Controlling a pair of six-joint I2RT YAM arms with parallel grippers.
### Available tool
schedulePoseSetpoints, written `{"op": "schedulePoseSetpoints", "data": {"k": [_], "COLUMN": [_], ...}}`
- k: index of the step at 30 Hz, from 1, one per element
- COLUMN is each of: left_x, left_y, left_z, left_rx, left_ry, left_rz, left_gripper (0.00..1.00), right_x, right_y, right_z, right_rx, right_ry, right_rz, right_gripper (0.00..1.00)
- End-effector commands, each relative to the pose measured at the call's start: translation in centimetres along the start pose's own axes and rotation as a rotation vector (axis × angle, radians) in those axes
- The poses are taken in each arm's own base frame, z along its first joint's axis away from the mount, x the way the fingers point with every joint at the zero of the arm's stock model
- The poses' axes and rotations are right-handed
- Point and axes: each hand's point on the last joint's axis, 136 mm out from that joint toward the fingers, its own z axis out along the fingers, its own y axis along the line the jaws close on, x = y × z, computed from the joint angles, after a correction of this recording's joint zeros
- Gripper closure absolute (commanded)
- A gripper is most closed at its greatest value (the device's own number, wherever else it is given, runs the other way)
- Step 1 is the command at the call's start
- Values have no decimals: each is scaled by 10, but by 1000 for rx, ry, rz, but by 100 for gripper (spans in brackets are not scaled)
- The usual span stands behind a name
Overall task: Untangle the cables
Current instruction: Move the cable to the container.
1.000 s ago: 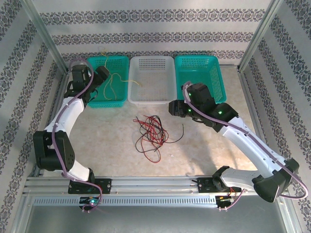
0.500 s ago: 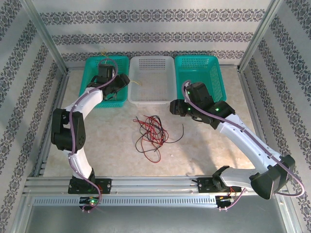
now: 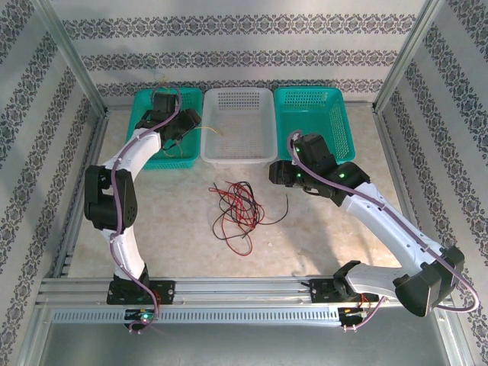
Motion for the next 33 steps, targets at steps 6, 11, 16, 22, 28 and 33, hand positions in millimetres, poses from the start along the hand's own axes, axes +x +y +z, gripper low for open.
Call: {"op": "schedulePoseSetpoints", "data": {"k": [6, 11, 16, 22, 28, 33], "left_x": [-14, -16, -22, -34, -40, -51], "left_y": [17, 16, 16, 18, 18, 7], "left_z": [33, 55, 69, 77, 71, 46], "left_rx": [37, 76, 106, 108, 114, 133], "left_ry": [-3, 3, -24, -56, -69, -111], "left_rz": [-272, -387, -438, -445, -466, -425], "left_gripper": [47, 48, 48, 59, 89, 100], "right_x": [2, 3, 5, 12, 15, 14], "right_y": [-2, -3, -2, -6, -9, -6], "right_z": [-3, -2, -2, -2, -1, 2], "right_rx": [-2, -3, -9, -8, -6, -17], "right_ry": [6, 8, 13, 20, 18, 22], "right_rz": [15, 18, 19, 29, 35, 35], "right_gripper": [49, 49, 49, 49, 49, 50]}}
